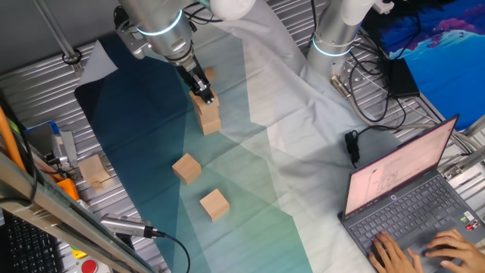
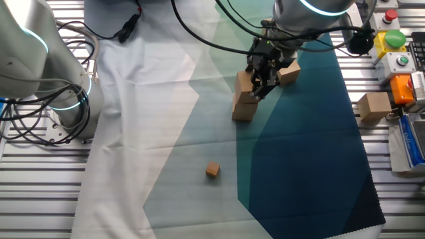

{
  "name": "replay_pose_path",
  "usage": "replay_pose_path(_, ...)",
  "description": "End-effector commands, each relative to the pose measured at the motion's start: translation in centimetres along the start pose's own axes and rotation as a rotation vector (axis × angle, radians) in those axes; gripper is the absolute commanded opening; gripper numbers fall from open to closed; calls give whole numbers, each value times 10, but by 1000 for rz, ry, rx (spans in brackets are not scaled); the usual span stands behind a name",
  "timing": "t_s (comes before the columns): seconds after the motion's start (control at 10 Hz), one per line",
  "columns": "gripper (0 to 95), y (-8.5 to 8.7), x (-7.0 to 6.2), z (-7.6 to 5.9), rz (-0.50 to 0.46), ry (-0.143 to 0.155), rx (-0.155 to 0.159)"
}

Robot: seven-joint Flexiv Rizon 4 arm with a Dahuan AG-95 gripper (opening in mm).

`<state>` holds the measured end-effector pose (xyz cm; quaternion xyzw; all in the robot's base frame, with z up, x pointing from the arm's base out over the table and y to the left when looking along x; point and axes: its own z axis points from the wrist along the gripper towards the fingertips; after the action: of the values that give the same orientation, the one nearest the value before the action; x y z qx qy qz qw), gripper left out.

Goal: Stack the blocks in a vertical line of five

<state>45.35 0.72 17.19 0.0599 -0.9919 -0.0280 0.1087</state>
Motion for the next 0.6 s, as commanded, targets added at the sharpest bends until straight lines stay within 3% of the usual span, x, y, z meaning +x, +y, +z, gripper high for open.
replay_pose_path(0.1, 0, 1, 5, -3, 8, -1, -2)
replay_pose_path(0.6, 0, 0, 5, -1, 69, -1, -25)
